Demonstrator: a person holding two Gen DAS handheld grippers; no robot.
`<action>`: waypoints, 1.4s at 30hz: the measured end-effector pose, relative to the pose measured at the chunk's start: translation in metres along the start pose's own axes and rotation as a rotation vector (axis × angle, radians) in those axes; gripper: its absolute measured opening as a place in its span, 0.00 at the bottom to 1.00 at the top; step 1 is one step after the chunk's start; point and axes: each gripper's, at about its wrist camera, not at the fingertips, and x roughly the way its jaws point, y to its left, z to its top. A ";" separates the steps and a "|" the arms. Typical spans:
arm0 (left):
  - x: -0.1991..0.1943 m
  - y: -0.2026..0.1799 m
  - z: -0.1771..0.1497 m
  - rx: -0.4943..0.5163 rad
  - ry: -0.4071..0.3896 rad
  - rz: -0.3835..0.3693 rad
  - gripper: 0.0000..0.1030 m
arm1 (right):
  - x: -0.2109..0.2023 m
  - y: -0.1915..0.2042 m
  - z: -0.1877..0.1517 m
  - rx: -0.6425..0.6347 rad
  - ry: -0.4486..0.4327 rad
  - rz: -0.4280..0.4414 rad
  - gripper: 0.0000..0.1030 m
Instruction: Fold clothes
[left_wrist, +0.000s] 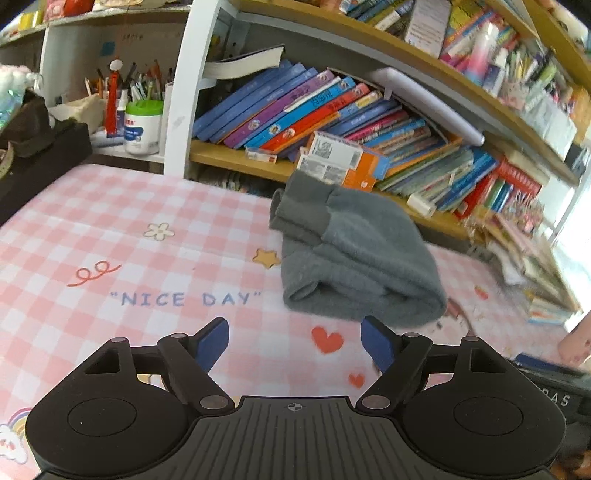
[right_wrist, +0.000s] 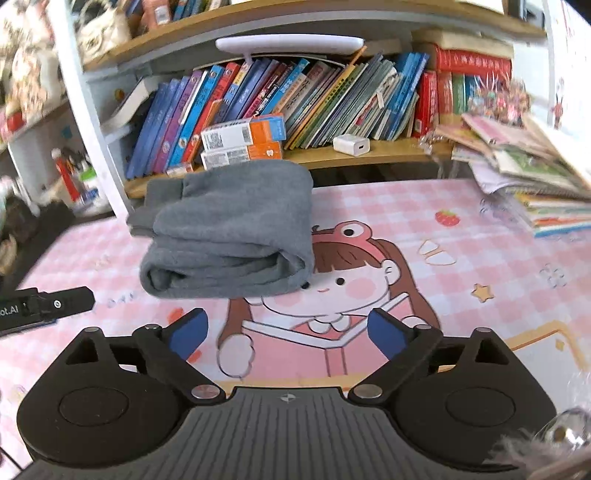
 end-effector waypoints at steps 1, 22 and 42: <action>0.000 -0.002 -0.002 0.021 -0.001 0.014 0.78 | 0.000 0.001 -0.002 -0.009 0.004 -0.006 0.93; -0.011 -0.014 -0.007 0.128 -0.029 0.071 0.98 | -0.005 0.009 -0.010 -0.028 0.030 0.003 0.98; -0.001 -0.013 -0.008 0.129 0.023 0.086 1.00 | 0.000 0.009 -0.012 -0.027 0.062 -0.012 0.99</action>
